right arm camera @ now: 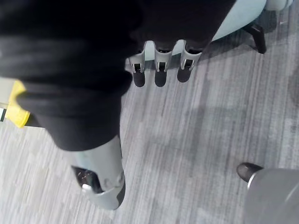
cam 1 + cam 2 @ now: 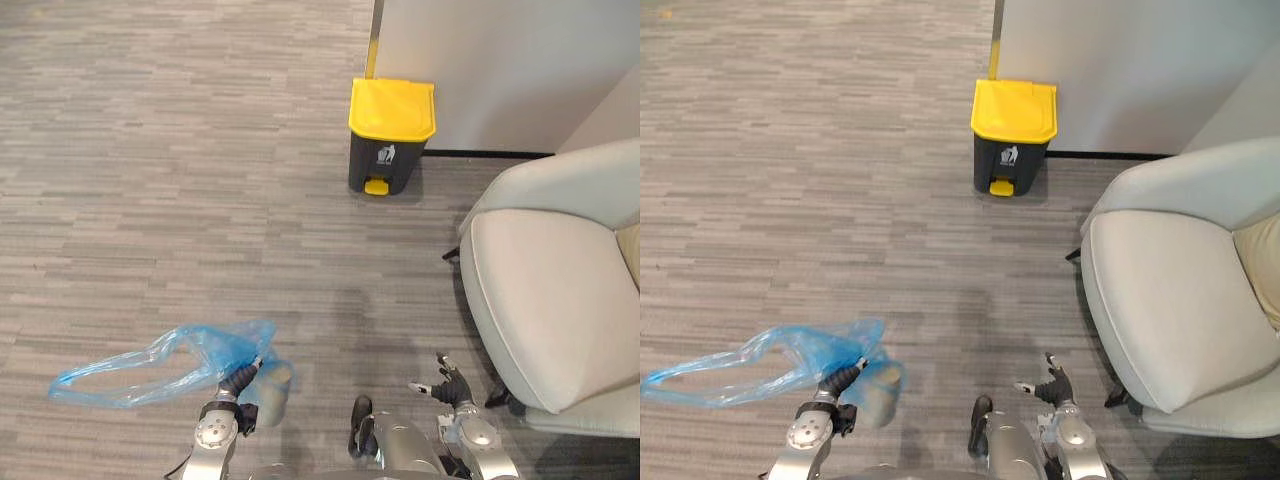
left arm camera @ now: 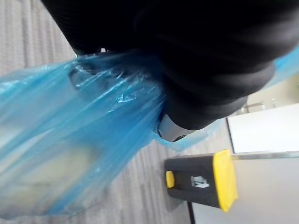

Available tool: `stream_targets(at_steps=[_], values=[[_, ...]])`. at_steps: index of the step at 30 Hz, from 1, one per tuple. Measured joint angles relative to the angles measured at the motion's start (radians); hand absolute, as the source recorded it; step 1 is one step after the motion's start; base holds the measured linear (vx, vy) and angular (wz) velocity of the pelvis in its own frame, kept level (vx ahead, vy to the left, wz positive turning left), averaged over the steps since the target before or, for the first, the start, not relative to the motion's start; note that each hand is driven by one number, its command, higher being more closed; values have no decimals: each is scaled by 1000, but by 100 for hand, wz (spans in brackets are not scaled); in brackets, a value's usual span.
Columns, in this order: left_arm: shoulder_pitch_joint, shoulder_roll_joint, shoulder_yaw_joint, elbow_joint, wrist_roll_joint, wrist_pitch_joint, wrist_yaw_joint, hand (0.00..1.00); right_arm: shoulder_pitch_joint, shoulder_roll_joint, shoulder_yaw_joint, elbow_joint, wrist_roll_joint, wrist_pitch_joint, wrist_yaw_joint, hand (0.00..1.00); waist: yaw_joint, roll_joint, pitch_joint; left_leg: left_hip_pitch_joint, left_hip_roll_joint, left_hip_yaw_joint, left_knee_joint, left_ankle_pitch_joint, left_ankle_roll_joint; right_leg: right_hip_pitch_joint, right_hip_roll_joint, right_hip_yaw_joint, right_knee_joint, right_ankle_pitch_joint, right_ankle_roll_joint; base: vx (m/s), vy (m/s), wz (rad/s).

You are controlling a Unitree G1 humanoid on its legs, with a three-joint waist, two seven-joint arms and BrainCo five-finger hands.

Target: Gather rubbish on tea table into small bin, then transfer packed bag to large trash can.

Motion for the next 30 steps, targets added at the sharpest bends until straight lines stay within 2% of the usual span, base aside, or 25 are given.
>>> stream_targets(at_steps=[1, 2, 3, 4, 6, 8, 10, 11, 12, 13, 15, 16, 17, 18, 19, 21, 22, 23, 24, 25, 26, 28, 29, 30], values=[[2, -28, 0, -11, 0, -1, -5, 100, 35, 1, 0, -53, 1, -1, 0, 0, 6, 12, 4, -93, 53, -41, 280, 88, 4, 101, 24, 8, -58, -6, -3, 318, -40, -11], [14, -37, 0, -21, 0, -2, -12, 100, 40, 2, -1, -75, 2, -2, -2, 0, 14, 7, 7, -142, 73, -55, 393, 88, -2, 125, 32, 13, -82, -14, -1, 266, 24, -42], [22, -50, -2, -46, -1, -2, -20, 100, 50, 13, -9, -100, 8, -3, -4, 0, 31, 26, 3, -227, 107, -62, 552, 50, 11, 161, 49, 39, -107, -21, -5, 176, 53, -58], [21, -55, -2, -57, -1, -2, -20, 100, 49, 19, -18, -111, 17, -3, -6, 0, 48, 14, 11, -305, 113, -61, 618, 3, 32, 185, 51, 60, -123, -34, -11, 262, 90, -67], [27, -52, -1, -74, -4, -2, -19, 100, 43, 36, -20, -114, 23, -2, -8, 0, 61, 5, 14, -367, 104, -45, 591, -29, 74, 217, 41, 90, -140, -50, 3, 225, 105, -42], [52, -52, 0, -86, -5, -1, -20, 100, 57, 46, -21, -117, 38, -1, -11, 0, 71, -5, 19, -413, 66, -41, 428, -66, 97, 255, 18, 119, -151, -71, 36, 288, 203, -33], [58, -56, 0, -86, -5, 0, -20, 100, 63, 48, -24, -119, 40, 0, -20, 0, 81, -4, 18, -439, 5, -56, 212, -62, 93, 270, -11, 142, -148, -96, 76, 302, 272, -29], [60, -63, 0, -86, -5, -1, -19, 100, 63, 33, -31, -124, 40, 0, -22, 0, 84, 23, 7, -421, -25, -91, -13, 7, 58, 262, -17, 155, -129, -120, 109, 326, 325, -31], [58, -60, -1, -72, -5, 2, -18, 100, 51, 42, -31, -90, 40, 5, -24, 0, 86, 6, 8, -406, -51, -81, -23, 65, 96, 266, -30, 184, -118, -132, 134, 414, 344, -22], [58, -45, 4, -73, -6, 4, -17, 100, 42, 57, -27, -93, 40, 13, -22, 0, 84, -35, -7, -395, -92, -58, -46, 48, 108, 264, -69, 204, -130, -134, 140, 368, 256, -18], [59, -40, 6, -76, -6, 5, -17, 100, 39, 63, -28, -103, 39, 13, -22, 0, 101, -56, -10, -385, -106, -2, 3, -18, 135, 266, -107, 245, -115, -135, 156, 352, 210, -39], [65, -41, 3, -76, -6, 6, -17, 100, 38, 63, -28, -104, 38, 13, -22, 0, 110, -57, -11, -370, -111, 13, 12, -42, 139, 267, -117, 257, -97, -136, 160, 337, 220, -63], [76, -41, -1, -77, -6, 8, -17, 100, 35, 64, -27, -104, 37, 13, -21, 0, 112, -57, -11, -338, -119, 31, 12, -69, 142, 262, -132, 273, -43, -139, 167, 260, 155, -61], [87, -32, -8, -82, -6, 13, -17, 100, 33, 70, -27, -104, 36, 13, -21, 0, 109, -54, -11, -289, -122, 63, 1, -96, 148, 215, -149, 288, 97, -129, 198, 715, 226, -61], [81, 3, -19, -114, -8, 21, -6, 100, 42, 88, -11, -104, 17, 16, -18, 0, 84, -56, -11, -156, -133, 91, -48, -142, 157, 0, -166, 275, 559, -95, 254, 780, 93, -38], [81, 5, -12, -134, -9, 21, 6, 100, 36, 87, -12, -105, 11, 16, -18, 0, 79, -58, -13, -118, -128, 91, -59, -142, 157, -86, -154, 229, 603, -113, 221, 568, -68, -8], [80, 4, -12, -134, -11, 22, 7, 100, 34, 87, -11, -106, 7, 16, -18, 0, 78, -57, -10, -94, -114, 90, -60, -144, 154, -129, -147, 201, 601, -131, 189, 343, -190, -11], [76, -3, -13, -135, -14, 22, 7, 100, 33, 85, -11, -123, 7, 17, -18, 0, 79, -38, 2, -46, -85, 88, -86, -177, 130, -169, -137, 155, 594, -154, 145, 600, -403, -30], [63, 9, -11, -112, -17, 20, 8, 100, 22, 85, -10, -121, 5, 16, -17, 0, 72, -31, 3, 26, -62, 88, -139, -229, 72, -213, -127, 91, 319, -117, 150, 737, -465, 0], [21, 8, -18, -32, -16, 21, 4, 100, 14, 55, -14, -39, -1, 25, -21, 0, 49, -38, -11, 71, -70, 8, -186, -234, 56, -203, -114, 90, 217, -4, 63, 777, -449, -8], [12, -5, -14, -18, -16, 22, 4, 100, 5, 39, -26, -33, -1, 35, -21, 0, 53, -9, -3, 64, -47, -23, -182, -206, 28, -207, -90, 78, 220, -20, 39, 593, -293, 8], [-4, -22, -14, -7, -16, 22, 2, 100, -9, 29, -46, -31, -1, 37, -22, 0, 47, 1, 6, 44, -49, -56, -162, -152, 20, -195, -87, 75, 213, -29, 27, 396, -192, -2], [-14, -41, -12, -7, -15, 20, 1, 100, -9, 31, -59, -24, 0, 39, -22, 0, 43, 4, 8, 42, -51, -79, -152, -95, 23, -122, -74, 48, 164, -36, 34, 318, -153, 31], [-10, -48, -4, -11, -15, 18, 1, 100, -3, 28, -58, -25, 0, 39, -21, 0, 46, 2, 12, 41, -41, -74, -95, -81, 19, -77, -66, 32, 143, -51, 45, 381, -209, 52]])
